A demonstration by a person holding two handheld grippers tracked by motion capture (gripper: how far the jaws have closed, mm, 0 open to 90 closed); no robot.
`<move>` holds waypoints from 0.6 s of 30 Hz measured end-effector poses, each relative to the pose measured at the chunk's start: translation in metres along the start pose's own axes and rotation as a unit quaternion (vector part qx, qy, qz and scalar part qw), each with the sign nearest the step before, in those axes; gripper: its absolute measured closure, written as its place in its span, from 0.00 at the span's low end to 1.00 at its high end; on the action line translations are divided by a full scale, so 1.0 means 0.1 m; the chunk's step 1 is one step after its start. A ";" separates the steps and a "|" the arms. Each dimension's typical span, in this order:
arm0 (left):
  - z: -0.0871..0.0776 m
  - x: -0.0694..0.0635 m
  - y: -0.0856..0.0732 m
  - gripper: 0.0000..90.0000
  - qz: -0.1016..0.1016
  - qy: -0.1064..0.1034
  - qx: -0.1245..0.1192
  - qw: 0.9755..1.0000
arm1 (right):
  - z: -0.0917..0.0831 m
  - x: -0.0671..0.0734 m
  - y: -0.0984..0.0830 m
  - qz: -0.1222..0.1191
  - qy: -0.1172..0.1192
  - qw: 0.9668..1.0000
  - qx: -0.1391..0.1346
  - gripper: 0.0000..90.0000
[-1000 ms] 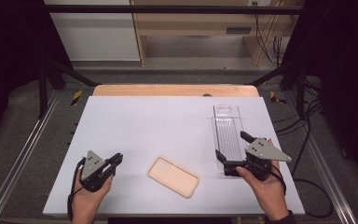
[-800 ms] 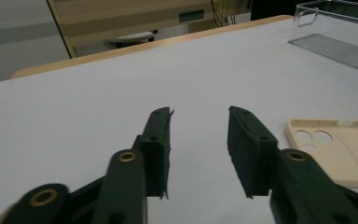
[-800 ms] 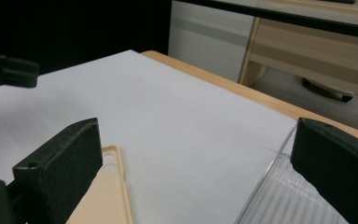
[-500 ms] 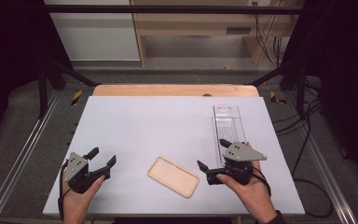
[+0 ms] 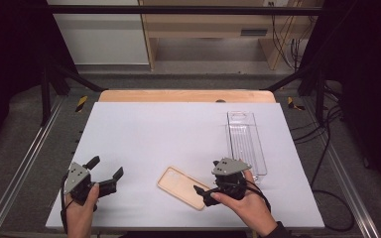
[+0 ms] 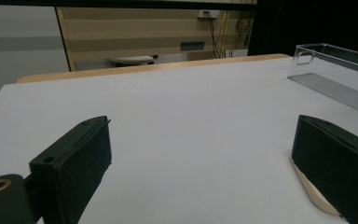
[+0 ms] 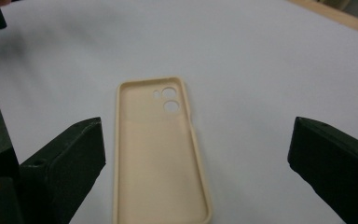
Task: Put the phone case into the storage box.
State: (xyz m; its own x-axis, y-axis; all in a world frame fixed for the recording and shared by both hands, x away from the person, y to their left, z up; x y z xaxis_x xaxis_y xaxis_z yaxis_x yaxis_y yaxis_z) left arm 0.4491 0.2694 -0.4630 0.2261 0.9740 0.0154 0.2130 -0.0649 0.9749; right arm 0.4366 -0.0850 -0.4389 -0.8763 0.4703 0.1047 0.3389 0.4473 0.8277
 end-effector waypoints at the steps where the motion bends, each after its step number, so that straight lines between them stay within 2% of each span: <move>1: 0.00 0.01 0.00 0.05 0.002 0.002 -0.001 1.000 | 0.05 0.01 -0.03 0.002 0.006 1.000 0.009 0.05; 5: 0.01 0.00 -0.01 0.05 0.003 -0.001 0.002 1.000 | 0.18 0.05 -0.09 0.000 0.022 0.999 0.032 0.06; 11: 0.01 -0.03 -0.01 0.05 0.005 -0.010 0.003 1.000 | 0.34 0.07 -0.17 0.003 0.029 0.998 0.058 0.06; 18: 0.03 -0.06 -0.02 0.05 0.009 -0.016 0.007 1.000 | 0.47 0.07 -0.22 0.009 0.043 0.997 0.067 0.06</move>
State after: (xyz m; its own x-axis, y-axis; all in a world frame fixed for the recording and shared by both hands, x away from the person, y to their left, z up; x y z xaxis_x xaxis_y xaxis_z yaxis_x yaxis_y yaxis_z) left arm 0.4497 0.2630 -0.4655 0.2604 0.9652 0.0256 0.2213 -0.0855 0.9715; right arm 0.4389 -0.0557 -0.4827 -0.8937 0.4151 0.1704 0.3924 0.5389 0.7454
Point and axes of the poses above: each handheld gripper's, and its own axes: z roughly forward along the jaws, y roughly out of its top, x roughly to its left, the point moved 5 cm from there along z, roughly forward along the jaws, and after that the axes turned 14 degrees about y, right-handed, at the moved point
